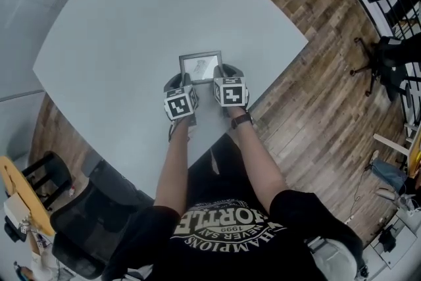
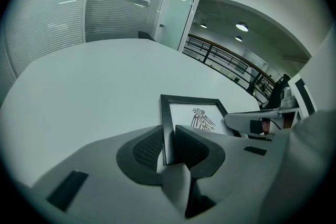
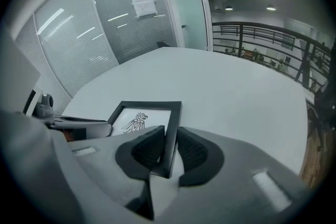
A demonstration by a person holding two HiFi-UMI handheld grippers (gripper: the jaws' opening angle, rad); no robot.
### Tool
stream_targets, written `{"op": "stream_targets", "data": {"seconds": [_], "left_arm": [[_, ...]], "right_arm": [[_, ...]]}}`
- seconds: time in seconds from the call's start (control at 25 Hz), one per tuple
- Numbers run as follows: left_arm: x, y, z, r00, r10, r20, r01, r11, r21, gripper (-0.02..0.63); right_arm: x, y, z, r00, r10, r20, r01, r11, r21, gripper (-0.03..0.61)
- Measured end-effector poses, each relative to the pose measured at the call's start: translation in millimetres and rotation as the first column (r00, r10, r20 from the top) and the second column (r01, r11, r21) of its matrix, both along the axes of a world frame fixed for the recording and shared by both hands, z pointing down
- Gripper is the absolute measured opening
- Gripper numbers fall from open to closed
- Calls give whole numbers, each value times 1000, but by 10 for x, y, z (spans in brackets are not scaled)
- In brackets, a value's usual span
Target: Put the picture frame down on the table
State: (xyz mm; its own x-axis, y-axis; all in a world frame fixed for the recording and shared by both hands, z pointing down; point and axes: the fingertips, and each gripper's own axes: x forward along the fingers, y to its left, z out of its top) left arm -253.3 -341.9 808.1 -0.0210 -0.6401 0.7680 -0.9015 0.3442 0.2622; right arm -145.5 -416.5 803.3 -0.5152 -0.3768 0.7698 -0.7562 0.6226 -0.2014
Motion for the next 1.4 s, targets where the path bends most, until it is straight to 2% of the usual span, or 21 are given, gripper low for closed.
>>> {"op": "stream_targets", "data": {"seconds": [0.12, 0.2, 0.36, 0.48, 0.64, 0.68, 0.72, 0.8, 0.88, 1.0, 1.08, 1.2, 1.28, 1.4], "left_arm": [[46, 16, -46, 999, 49, -6, -49, 999, 12, 70], [62, 77, -182, 997, 71, -18, -70, 997, 40, 78], [39, 169, -786, 997, 73, 4, -73, 982, 172, 80], [94, 273, -1343, 997, 69, 16, -71, 959, 273, 80], [182, 378, -2139, 990, 108, 85, -133, 909, 395, 78], [196, 404, -2328, 989, 109, 101, -142, 895, 424, 78], [205, 433, -2509, 989, 104, 109, -143, 879, 455, 78], [205, 513, -2833, 988, 83, 130, -139, 849, 509, 66], [203, 609, -3107, 983, 70, 172, -153, 827, 540, 28], [207, 714, -3501, 973, 48, 225, -174, 792, 586, 8], [185, 772, -3745, 968, 15, 252, -174, 762, 623, 5], [161, 852, -4018, 959, -27, 283, -177, 723, 668, 5], [151, 894, -4137, 952, -46, 304, -185, 704, 686, 5], [144, 949, -4235, 939, -66, 338, -201, 692, 693, 5]], "right_arm": [[37, 31, -34, 1000, -20, -4, 20, 1000, -11, 84], [63, 79, -194, 1000, -20, 12, 19, 1000, 14, 112], [92, 194, -823, 994, -11, 107, -2, 993, 122, 112], [194, 340, -1340, 984, -16, 180, -19, 981, 191, 110], [313, 503, -2007, 967, -33, 253, -35, 966, 258, 97], [338, 523, -2180, 962, -40, 270, -41, 957, 287, 57], [353, 535, -2350, 957, -50, 287, -46, 947, 318, 46], [359, 558, -2683, 946, -71, 315, -58, 923, 380, 39], [355, 598, -3029, 935, -87, 343, -78, 895, 440, 30], [361, 691, -3537, 923, -119, 367, -103, 840, 532, 5], [359, 757, -3792, 920, -139, 366, -111, 804, 584, -2], [359, 851, -4058, 914, -161, 373, -123, 765, 632, -2], [354, 900, -4188, 908, -175, 382, -132, 745, 653, -2], [352, 958, -4309, 902, -189, 389, -139, 725, 674, -2]]}}
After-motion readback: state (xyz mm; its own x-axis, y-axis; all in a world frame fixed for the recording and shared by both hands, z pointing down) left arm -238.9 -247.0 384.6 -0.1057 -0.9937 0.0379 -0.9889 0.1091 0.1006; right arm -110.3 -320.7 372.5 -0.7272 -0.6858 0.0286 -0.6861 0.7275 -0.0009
